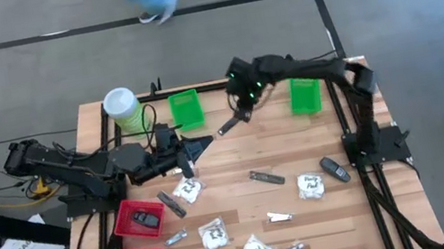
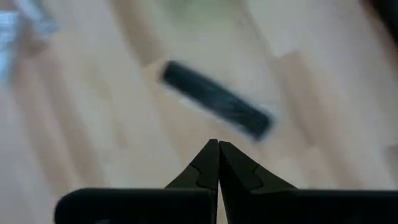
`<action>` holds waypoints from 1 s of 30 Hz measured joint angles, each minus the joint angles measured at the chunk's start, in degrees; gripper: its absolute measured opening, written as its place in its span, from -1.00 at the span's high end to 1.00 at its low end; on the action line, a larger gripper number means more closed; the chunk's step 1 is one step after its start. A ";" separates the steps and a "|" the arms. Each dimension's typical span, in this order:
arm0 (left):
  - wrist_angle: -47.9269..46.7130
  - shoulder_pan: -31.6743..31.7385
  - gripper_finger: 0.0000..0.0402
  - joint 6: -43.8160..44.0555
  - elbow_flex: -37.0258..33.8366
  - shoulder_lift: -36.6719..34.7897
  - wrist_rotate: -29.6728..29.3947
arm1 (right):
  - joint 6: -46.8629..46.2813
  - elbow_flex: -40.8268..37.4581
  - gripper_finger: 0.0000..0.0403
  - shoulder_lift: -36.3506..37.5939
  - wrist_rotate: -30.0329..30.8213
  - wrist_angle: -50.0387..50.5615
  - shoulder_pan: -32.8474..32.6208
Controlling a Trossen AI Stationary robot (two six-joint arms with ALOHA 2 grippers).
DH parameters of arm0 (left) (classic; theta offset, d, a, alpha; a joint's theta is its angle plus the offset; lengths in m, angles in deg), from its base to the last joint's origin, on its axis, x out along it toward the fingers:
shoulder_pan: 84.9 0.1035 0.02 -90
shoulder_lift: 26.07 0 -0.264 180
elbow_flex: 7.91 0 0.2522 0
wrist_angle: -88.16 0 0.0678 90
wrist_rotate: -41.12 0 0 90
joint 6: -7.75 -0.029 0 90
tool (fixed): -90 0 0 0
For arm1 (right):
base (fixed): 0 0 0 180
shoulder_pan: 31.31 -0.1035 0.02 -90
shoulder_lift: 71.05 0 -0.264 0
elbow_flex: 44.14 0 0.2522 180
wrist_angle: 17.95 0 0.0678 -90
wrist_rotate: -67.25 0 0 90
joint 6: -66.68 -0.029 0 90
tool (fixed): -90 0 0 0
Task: Pick & Place Travel size toiletries
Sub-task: Move the black comb to the center of the table
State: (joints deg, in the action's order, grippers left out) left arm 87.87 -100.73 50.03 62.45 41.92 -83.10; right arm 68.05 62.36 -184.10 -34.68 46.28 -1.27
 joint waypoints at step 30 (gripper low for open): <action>0.81 -1.49 1.00 0.26 0.00 0.00 -1.84 | 0.10 15.62 1.00 -19.41 1.79 12.20 2.02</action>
State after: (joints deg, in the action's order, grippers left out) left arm 88.68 -102.22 50.30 62.45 41.92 -84.94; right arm 68.15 77.97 -203.51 -32.89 58.48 0.75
